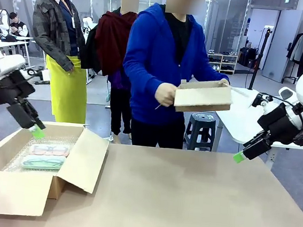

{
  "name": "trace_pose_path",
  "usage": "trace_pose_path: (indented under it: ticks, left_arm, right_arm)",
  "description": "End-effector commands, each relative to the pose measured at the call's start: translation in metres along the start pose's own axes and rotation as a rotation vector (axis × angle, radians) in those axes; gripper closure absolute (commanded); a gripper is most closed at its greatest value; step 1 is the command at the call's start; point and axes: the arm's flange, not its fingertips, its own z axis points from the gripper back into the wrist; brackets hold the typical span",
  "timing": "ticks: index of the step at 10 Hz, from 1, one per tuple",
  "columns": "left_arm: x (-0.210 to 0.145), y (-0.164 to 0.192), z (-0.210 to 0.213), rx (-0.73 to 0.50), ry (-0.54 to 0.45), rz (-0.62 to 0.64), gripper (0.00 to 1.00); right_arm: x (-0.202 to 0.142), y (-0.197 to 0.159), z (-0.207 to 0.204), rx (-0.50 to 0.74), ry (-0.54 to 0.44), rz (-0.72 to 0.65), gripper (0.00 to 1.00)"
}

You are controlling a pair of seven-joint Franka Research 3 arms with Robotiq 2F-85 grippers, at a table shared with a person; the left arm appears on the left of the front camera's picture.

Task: Pack the glasses set securely to prepare it for shipping.
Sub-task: Position the Package Box on the left side of the table.

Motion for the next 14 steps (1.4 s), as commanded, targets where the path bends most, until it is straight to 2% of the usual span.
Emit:
trace_pose_path:
  ticks: [1, 4, 5, 14]
  left_arm:
    - [0.0006, 0.0011, -0.0151, 0.084, -0.008, 0.033, 0.00]
    - [-0.0017, 0.0017, -0.0202, 0.104, -0.042, 0.035, 0.00]
    - [0.0067, 0.0029, -0.0187, 0.082, -0.024, 0.013, 0.00]
    - [0.0067, 0.0029, -0.0187, 0.082, -0.024, 0.013, 0.00]
  right_arm:
    - [0.0018, 0.0023, -0.0004, -0.005, 0.010, -0.013, 0.00]
    - [0.0018, 0.0023, -0.0004, -0.005, 0.010, -0.013, 0.00]
    - [0.0018, 0.0023, -0.0004, -0.005, 0.010, -0.013, 0.00]
    - [0.0018, 0.0023, -0.0004, -0.005, 0.010, -0.013, 0.00]
